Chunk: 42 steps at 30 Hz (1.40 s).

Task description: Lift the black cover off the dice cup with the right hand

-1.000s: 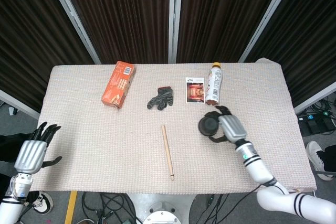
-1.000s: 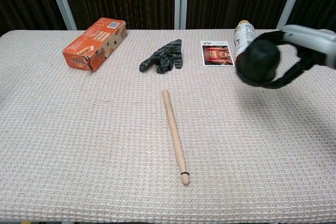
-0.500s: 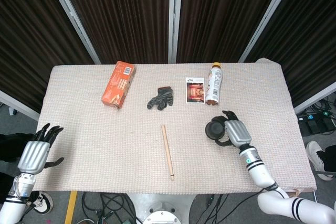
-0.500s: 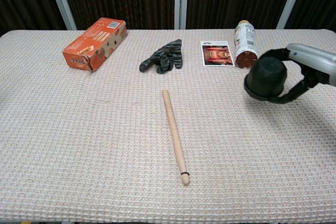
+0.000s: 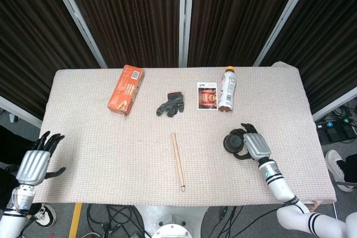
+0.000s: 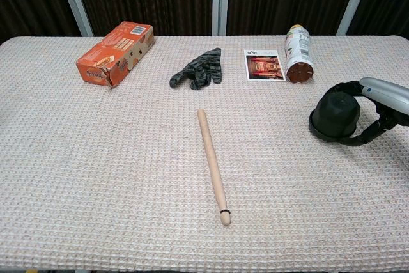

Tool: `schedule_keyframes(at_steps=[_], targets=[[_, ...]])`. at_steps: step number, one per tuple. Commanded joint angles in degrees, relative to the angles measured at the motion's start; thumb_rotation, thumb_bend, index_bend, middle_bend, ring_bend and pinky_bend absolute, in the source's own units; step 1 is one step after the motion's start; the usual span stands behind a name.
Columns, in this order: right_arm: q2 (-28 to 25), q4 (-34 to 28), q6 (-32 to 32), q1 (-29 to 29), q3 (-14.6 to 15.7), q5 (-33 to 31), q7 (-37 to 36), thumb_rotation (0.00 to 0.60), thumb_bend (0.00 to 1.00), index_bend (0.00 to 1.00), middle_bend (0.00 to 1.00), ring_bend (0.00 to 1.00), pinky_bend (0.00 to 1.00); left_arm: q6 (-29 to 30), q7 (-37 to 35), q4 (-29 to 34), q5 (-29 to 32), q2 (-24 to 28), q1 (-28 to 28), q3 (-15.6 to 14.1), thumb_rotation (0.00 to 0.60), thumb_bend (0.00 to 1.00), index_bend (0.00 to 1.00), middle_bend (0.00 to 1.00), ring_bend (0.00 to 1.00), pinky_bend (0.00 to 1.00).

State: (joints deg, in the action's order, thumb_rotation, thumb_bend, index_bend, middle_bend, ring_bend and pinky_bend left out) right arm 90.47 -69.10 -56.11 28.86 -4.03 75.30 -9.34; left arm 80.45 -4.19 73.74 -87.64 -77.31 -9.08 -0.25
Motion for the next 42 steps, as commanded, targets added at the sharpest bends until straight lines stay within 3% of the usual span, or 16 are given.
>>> schedule_keyframes(at_steps=[1,6,12,27,37,42], targets=[[-0.2,-0.2,0.4,0.0,0.0,0.2,-0.4,0.600,0.09,0.30,0.35,0.04,0.00,0.1,0.1,0.1,-0.2,0.1,-0.1,0.1,0.600,0.12,0.13,0.12,0.00,0.18],[-1.5,-1.2,2.5,0.3,0.2,-0.1,-0.5,0.600,0.00,0.08,0.21,0.00,0.00,0.0,-0.4,0.5,0.0,0.2,-0.1,0.1,0.600,0.12,0.13,0.12,0.00,0.18],[-2.2,-2.4,3.3,0.2,0.2,-0.4,0.7,0.600,0.00,0.00,0.10,0.00,0.00,0.2,-0.6,0.7,-0.2,0.4,0.0,0.1,0.600,0.12,0.13,0.12,0.00,0.18],[-1.7,-3.1,0.6,-0.7,-0.9,-0.4,2.9,0.600,0.00,0.00,0.17,0.00,0.00,0.2,-0.3,0.6,-0.5,0.2,0.0,-0.2,0.600,0.12,0.13,0.12,0.00,0.18],[-0.6,-1.6,-0.6,-1.0,-1.4,0.5,1.3,0.600,0.03,0.00,0.26,0.00,0.00,0.0,-0.4,0.6,-0.7,0.2,-0.1,-0.4,0.600,0.12,0.13,0.12,0.00,0.18],[0.3,-0.8,-1.6,-1.3,-1.9,0.4,1.4,0.600,0.04,0.05,0.34,0.00,0.00,0.0,-0.8,0.8,-0.8,0.2,-0.1,-0.5,0.600,0.12,0.13,0.12,0.00,0.18]])
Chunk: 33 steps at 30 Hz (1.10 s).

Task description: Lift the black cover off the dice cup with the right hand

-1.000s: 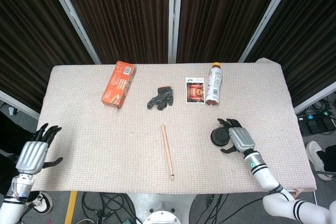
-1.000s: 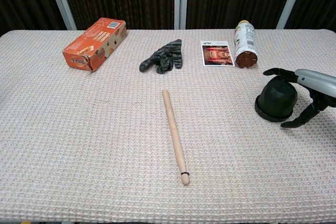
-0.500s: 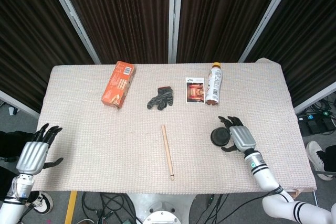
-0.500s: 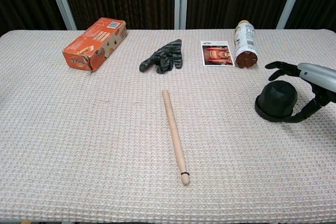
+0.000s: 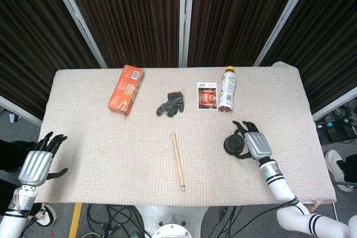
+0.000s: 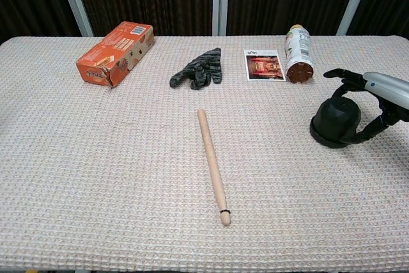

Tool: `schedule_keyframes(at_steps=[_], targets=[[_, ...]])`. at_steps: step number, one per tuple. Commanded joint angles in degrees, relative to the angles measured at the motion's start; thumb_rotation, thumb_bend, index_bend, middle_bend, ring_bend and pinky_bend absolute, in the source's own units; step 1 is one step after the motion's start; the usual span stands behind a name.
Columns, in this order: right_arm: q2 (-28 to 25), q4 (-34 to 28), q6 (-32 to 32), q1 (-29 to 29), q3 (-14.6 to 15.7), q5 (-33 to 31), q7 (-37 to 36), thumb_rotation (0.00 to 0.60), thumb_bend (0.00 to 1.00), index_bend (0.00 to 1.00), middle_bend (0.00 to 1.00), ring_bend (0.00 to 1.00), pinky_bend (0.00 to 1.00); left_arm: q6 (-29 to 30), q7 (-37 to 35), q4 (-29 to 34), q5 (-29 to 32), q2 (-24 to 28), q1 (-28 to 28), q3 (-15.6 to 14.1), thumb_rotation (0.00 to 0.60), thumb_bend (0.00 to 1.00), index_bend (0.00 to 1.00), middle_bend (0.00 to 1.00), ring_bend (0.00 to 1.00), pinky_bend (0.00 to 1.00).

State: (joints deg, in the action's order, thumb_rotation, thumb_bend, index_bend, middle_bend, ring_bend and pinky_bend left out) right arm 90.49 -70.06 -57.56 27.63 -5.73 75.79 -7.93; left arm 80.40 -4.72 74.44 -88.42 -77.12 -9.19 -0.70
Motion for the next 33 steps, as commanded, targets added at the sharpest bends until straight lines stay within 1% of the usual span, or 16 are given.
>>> schedule_keyframes(at_steps=[1,4,7,18,25,29,33], targets=[[0.3,0.2,-0.3,-0.1,-0.3,-0.1,-0.1,0.600,0.05,0.07,0.35,0.00,0.00,0.1,-0.6,0.1,-0.1,0.0,0.0,0.0,0.600,0.12,0.13,0.12,0.00,0.18],[0.6,0.5,-0.9,-0.3,-0.4,0.1,-0.2,0.600,0.08,0.10,0.40,0.00,0.00,0.3,-1.4,0.3,-0.2,0.0,0.1,0.0,0.600,0.12,0.13,0.12,0.00,0.18],[0.6,0.3,-1.5,-0.5,-0.6,0.4,-0.4,0.600,0.09,0.11,0.42,0.00,0.00,0.4,-1.5,0.4,-0.3,0.2,0.1,0.0,0.600,0.12,0.13,0.12,0.00,0.18],[-1.4,-2.9,-3.6,-1.0,-1.4,1.7,-2.2,0.600,0.09,0.12,0.43,0.00,0.00,0.5,-1.4,1.1,-0.5,0.6,0.1,-0.1,0.600,0.12,0.13,0.12,0.00,0.18],[-4.6,-5.1,-7.6,-2.6,-2.4,2.3,-3.0,0.600,0.10,0.13,0.43,0.00,0.00,0.6,-0.9,1.4,-0.5,0.7,0.0,0.0,0.600,0.12,0.13,0.12,0.00,0.18],[-6.4,-3.7,-8.8,-4.1,-2.7,1.3,-3.4,0.600,0.10,0.13,0.43,0.00,0.00,0.5,-0.8,1.5,-0.4,0.7,-0.1,0.1,0.600,0.12,0.13,0.12,0.00,0.18],[-7.0,-1.1,-8.4,-5.4,-2.2,0.1,-4.7,0.600,0.10,0.13,0.43,0.00,0.00,0.4,-0.7,1.5,-0.4,0.7,-0.1,0.0,0.600,0.12,0.13,0.12,0.00,0.18]])
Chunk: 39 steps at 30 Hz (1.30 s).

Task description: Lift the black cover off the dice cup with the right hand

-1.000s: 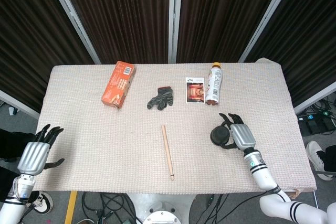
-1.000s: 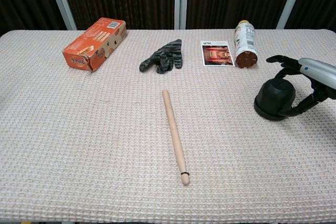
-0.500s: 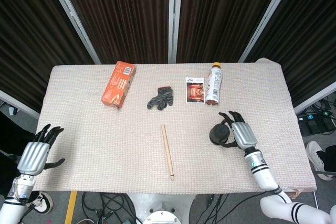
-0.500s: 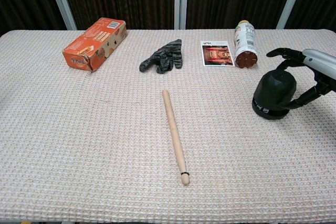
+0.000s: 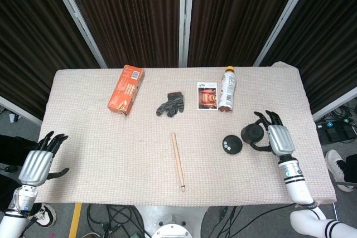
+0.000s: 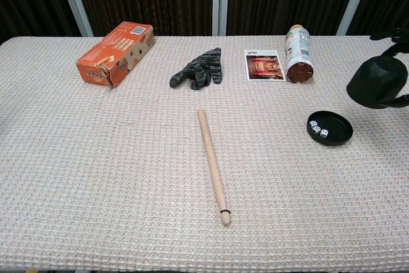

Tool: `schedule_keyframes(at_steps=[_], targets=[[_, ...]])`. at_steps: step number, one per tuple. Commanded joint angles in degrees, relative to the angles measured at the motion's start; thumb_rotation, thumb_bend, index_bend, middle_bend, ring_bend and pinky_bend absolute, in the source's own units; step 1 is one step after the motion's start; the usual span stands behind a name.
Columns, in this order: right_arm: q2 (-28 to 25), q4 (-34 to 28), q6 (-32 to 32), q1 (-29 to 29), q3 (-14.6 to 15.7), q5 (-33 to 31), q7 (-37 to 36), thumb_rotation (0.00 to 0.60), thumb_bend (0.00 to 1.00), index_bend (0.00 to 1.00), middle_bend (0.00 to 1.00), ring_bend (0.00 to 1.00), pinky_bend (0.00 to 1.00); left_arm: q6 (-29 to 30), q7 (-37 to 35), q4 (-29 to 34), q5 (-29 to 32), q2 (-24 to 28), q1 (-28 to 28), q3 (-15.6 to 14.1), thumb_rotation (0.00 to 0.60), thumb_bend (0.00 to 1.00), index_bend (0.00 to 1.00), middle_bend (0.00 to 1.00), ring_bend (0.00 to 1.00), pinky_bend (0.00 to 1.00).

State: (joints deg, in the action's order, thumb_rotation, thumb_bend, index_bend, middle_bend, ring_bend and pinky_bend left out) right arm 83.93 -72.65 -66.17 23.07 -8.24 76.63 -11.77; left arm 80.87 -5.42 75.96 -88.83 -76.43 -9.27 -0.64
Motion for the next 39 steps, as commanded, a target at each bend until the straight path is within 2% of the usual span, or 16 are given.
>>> schedule_keyframes(at_steps=[1,7,9,11,14,19,24,28,33,35,39], targets=[[-0.4,2.2,0.3,-1.2,0.5,-0.9,-1.2,0.600,0.10,0.13,0.43,0.00,0.00,-0.1,0.1,0.0,0.0,0.0,0.0,0.0,0.600,0.12,0.13,0.12,0.00,0.18],[0.3,6.4,1.1,-2.6,1.5,-1.0,-4.4,0.600,0.09,0.13,0.42,0.00,0.00,-0.1,0.6,0.4,0.0,0.3,0.0,-0.1,0.600,0.12,0.13,0.12,0.00,0.18],[0.4,7.1,1.9,-2.6,2.0,-0.5,-5.6,0.600,0.05,0.10,0.34,0.00,0.00,0.0,0.8,0.6,0.0,0.3,0.0,0.0,0.600,0.12,0.13,0.12,0.00,0.18],[0.1,7.0,2.1,-2.6,2.2,0.5,-7.7,0.600,0.01,0.02,0.16,0.00,0.00,0.1,0.9,0.7,0.0,0.4,0.1,0.0,0.600,0.12,0.13,0.12,0.00,0.18],[-0.3,6.6,1.4,-2.5,2.3,2.0,-10.2,0.600,0.00,0.00,0.02,0.00,0.00,0.1,1.0,0.8,0.1,0.4,0.1,0.0,0.600,0.12,0.13,0.12,0.00,0.18],[-1.5,5.0,-2.2,-3.1,1.9,4.2,-12.2,0.600,0.00,0.00,0.00,0.00,0.00,0.3,0.9,1.0,0.0,0.6,0.1,0.1,0.600,0.12,0.13,0.12,0.00,0.18],[-5.4,-0.2,-8.2,-4.8,2.0,7.9,-13.3,0.600,0.00,0.00,0.01,0.00,0.00,0.9,1.1,1.3,0.0,0.8,0.2,0.4,0.600,0.12,0.13,0.12,0.00,0.18],[-9.2,-3.1,-12.3,-7.2,3.3,9.3,-2.2,0.600,0.00,0.00,0.03,0.00,0.00,1.1,1.5,1.7,0.1,1.1,0.2,0.5,0.600,0.12,0.13,0.12,0.00,0.18],[-10.1,-5.2,-15.9,-11.1,4.8,7.5,15.9,0.600,0.09,0.00,0.03,0.00,0.00,1.7,2.2,2.1,0.4,1.4,0.4,1.0,0.600,0.12,0.13,0.12,0.00,0.18],[-9.0,-4.1,-17.3,-12.4,5.4,7.4,18.0,0.600,0.10,0.00,0.02,0.00,0.00,1.9,2.4,2.2,0.5,1.6,0.5,1.2,0.600,0.12,0.13,0.12,0.00,0.18],[-6.2,-0.1,-18.0,-13.8,6.0,7.2,16.8,0.600,0.10,0.00,0.01,0.00,0.00,2.6,2.8,2.3,0.5,1.7,0.7,1.3,0.600,0.12,0.13,0.12,0.00,0.18]])
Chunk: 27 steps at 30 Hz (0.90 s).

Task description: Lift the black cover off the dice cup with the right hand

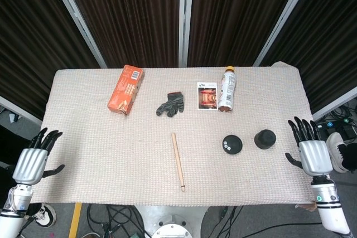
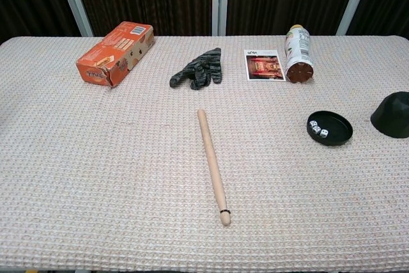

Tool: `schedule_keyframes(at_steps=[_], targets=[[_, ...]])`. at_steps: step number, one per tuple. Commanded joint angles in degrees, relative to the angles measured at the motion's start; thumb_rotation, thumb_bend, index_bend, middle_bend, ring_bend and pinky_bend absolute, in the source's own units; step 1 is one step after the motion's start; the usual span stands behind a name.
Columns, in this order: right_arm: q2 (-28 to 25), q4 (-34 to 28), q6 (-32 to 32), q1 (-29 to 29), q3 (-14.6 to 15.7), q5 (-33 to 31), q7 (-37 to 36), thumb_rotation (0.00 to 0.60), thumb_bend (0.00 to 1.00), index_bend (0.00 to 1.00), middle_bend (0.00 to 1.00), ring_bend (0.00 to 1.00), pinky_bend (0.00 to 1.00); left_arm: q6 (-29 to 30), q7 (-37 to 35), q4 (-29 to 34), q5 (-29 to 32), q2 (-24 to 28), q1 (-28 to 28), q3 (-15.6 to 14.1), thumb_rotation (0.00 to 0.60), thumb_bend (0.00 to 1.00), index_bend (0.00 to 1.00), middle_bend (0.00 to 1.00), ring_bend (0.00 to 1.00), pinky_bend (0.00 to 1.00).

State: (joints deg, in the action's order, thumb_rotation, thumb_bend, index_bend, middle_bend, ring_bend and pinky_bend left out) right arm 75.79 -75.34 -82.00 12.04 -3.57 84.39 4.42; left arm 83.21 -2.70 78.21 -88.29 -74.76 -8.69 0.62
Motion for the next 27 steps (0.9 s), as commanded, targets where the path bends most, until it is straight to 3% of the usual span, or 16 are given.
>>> schedule_keyframes(at_steps=[1,8,27], targets=[[2.5,3.3,-2.0,-2.9,1.4,-0.6,-0.2,0.600,0.10,0.00,0.01,0.00,0.00,0.4,0.0,0.1,0.0,0.1,0.2,0.1,0.600,0.12,0.13,0.12,0.00,0.18],[5.6,8.0,-1.6,-3.0,1.2,-0.3,-0.8,0.600,0.09,0.00,0.01,0.00,0.00,0.2,-1.4,-1.4,0.5,-0.4,0.6,-0.1,0.600,0.12,0.13,0.12,0.00,0.18],[5.7,7.6,-0.9,-2.7,0.1,0.5,-3.1,0.600,0.10,0.00,0.01,0.00,0.00,0.3,-1.1,-1.6,-0.4,-0.9,0.3,-0.1,0.600,0.12,0.13,0.12,0.00,0.18]])
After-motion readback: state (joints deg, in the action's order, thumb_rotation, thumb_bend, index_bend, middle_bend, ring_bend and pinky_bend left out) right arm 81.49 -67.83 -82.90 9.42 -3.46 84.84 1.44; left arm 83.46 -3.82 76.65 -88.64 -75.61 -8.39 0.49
